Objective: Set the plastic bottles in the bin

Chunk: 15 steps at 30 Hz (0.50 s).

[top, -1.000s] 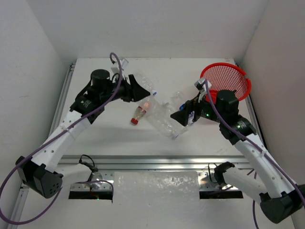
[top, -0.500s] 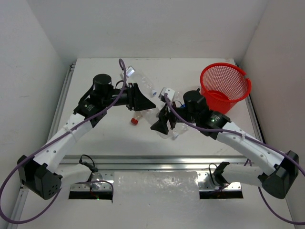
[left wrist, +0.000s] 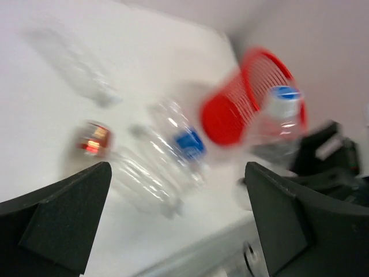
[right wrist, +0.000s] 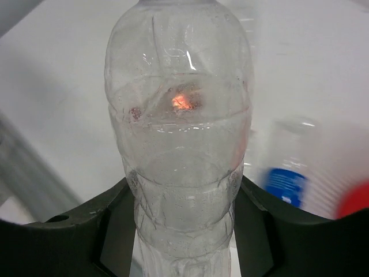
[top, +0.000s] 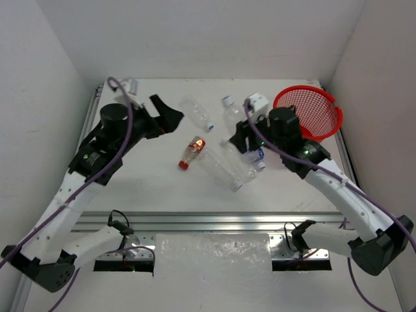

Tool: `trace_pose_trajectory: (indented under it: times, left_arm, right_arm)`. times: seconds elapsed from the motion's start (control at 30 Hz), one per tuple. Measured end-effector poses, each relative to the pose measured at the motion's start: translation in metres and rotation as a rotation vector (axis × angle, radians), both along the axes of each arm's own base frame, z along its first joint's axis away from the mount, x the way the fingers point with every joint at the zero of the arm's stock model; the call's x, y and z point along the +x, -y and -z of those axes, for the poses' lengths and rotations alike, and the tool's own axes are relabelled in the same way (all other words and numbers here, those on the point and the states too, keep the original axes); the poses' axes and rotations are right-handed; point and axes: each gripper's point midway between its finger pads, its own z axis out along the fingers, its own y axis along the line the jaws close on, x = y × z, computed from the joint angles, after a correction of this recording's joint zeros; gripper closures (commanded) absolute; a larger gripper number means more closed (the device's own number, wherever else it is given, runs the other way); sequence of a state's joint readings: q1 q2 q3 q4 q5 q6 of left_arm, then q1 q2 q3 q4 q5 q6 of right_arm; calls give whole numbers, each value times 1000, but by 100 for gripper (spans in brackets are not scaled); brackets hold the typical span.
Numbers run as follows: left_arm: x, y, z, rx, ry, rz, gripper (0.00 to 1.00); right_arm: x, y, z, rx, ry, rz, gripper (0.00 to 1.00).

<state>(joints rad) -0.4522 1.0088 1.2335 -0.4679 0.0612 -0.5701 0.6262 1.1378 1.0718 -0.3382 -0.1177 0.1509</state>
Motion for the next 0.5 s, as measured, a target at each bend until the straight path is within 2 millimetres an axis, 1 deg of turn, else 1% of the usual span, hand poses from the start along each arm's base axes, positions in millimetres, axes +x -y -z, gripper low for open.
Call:
trace_pose_trajectory:
  times: [0.03, 0.1, 0.13, 0.17, 0.2, 0.23, 0.27, 0.3, 0.33, 0.37, 0.43, 0.5]
  left_arm:
    - [-1, -18, -6, 13, 16, -89, 0]
    - [-7, -53, -17, 36, 53, -249, 0]
    - [-12, -68, -22, 43, 73, -307, 0]
    - [-16, -78, -25, 53, 87, -349, 0]
    - [-17, -84, -25, 64, 95, -372, 0]
    - [-21, -89, -29, 69, 112, -384, 0]
    - [-24, -92, -31, 75, 128, -386, 0]
    - [-24, -92, -31, 83, 132, -379, 0]
    - [-21, -89, -25, 103, 124, -365, 0]
    - [-17, -85, -16, 123, 104, -351, 0]
    - [-7, -76, 8, 172, 48, -317, 0]
    - [-2, -69, 32, 212, -5, -284, 0]
  right_arm:
    - [15, 19, -6, 3, 1, 83, 100]
    - [46, 69, -18, 14, 3, 294, 100]
    - [58, 95, -26, 16, 14, 402, 100]
    - [68, 119, -34, 21, 24, 498, 100]
    - [77, 145, -42, 23, 33, 596, 100]
    - [85, 165, -50, 32, 44, 676, 100]
    - [88, 175, -54, 41, 46, 719, 98]
    - [100, 203, -62, 60, 55, 808, 97]
    - [109, 221, -66, 83, 59, 864, 97]
    - [115, 237, -64, 91, 56, 915, 97]
    - [126, 267, -50, 96, 27, 1019, 96]
    - [135, 287, -29, 87, -21, 1087, 96]
